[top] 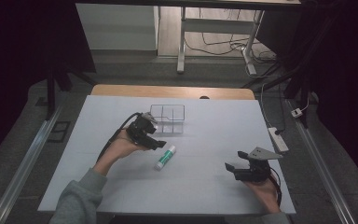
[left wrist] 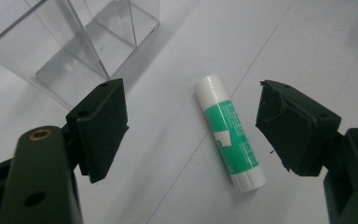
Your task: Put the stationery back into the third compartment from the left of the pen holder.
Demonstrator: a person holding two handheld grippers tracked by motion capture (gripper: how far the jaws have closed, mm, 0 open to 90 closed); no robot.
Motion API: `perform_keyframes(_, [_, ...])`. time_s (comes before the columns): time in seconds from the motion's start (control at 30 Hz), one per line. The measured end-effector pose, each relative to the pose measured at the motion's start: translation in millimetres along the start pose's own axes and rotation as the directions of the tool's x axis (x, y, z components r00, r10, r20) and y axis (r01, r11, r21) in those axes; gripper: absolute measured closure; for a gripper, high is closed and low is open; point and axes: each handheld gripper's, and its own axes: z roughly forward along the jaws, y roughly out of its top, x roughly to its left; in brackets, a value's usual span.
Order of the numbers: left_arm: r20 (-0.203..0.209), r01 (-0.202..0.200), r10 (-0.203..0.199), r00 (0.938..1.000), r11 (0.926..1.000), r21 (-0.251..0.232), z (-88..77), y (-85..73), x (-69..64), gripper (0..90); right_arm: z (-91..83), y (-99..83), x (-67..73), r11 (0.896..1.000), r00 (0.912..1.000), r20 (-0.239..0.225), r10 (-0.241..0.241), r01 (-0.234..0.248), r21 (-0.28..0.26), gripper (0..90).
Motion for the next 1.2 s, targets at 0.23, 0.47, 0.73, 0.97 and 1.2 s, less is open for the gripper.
perform_keyframes(0.23, [-0.019,-0.009,0.010,0.9998,0.9990,0.043,6.3,2.1,-6.2,25.0,1.3,-0.7,-1.2,1.000,1.0000,-0.005,0.008,-0.008,-0.003,22.3])
perform_keyframes(0.47, [-0.012,0.001,0.000,0.9999,0.9977,0.068,20.6,8.5,-8.7,26.4,6.8,0.4,-1.3,1.000,1.0000,-0.005,-0.002,0.002,0.008,22.4])
perform_keyframes(0.73, [0.001,0.035,-0.035,0.9994,0.9950,0.093,33.9,13.4,-13.9,26.7,5.6,0.6,0.7,1.000,0.9999,-0.009,-0.010,0.010,0.004,22.6])
perform_keyframes(0.97, [-0.010,0.057,-0.056,0.9984,0.9907,0.123,41.8,22.5,-16.6,30.1,6.5,0.6,0.2,1.000,0.9999,-0.012,-0.011,0.012,0.009,22.6])
perform_keyframes(1.2, [-0.001,0.046,-0.047,0.9989,0.9818,0.184,55.5,24.4,-18.5,31.8,5.7,0.2,3.5,1.000,0.9997,-0.003,-0.024,0.024,0.019,22.6])
